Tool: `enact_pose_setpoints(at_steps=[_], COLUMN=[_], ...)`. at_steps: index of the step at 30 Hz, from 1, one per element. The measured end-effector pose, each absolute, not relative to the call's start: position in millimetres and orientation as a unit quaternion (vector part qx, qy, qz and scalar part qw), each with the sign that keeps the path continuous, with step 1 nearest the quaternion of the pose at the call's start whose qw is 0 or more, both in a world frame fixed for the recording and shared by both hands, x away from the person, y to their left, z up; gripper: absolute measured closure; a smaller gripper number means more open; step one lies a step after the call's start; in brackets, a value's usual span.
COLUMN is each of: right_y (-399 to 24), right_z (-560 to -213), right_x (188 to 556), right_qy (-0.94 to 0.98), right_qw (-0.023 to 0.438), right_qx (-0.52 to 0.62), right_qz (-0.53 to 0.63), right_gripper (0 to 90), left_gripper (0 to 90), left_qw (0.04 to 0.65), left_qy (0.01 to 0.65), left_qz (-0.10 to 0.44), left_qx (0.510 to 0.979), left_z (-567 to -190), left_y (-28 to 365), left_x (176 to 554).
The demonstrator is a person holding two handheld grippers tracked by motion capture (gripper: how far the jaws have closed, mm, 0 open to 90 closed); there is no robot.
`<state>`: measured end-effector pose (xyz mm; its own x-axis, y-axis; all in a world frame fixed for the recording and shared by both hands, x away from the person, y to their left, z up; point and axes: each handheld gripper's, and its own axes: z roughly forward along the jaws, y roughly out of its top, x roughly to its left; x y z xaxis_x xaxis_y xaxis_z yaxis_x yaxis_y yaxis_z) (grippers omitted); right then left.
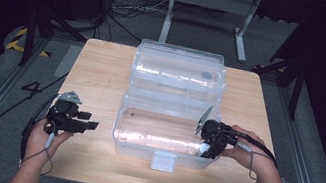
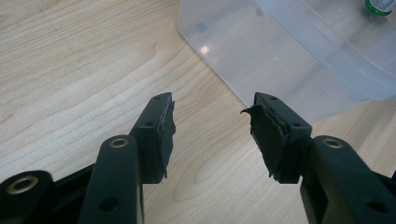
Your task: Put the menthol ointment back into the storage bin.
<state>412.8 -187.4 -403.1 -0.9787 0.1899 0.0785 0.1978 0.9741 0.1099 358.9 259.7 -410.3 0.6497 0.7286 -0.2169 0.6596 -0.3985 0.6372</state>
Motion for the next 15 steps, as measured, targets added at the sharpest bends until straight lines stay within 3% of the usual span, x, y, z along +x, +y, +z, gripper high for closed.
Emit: enact_pose_setpoints(at_steps=[15], right_y=[-186.5], right_z=[-405.3], right_x=[412.6], right_qy=[-0.993], right_qw=[0.036], right_qx=[-0.099], right_qz=[-0.049], right_gripper=[50.1], left_gripper=[49.2], left_qw=[0.357], left_qy=[0.417], left_qz=[0.046], left_qx=[0.834], left_z=[-410.6], left_y=[259.4], left_x=[358.9])
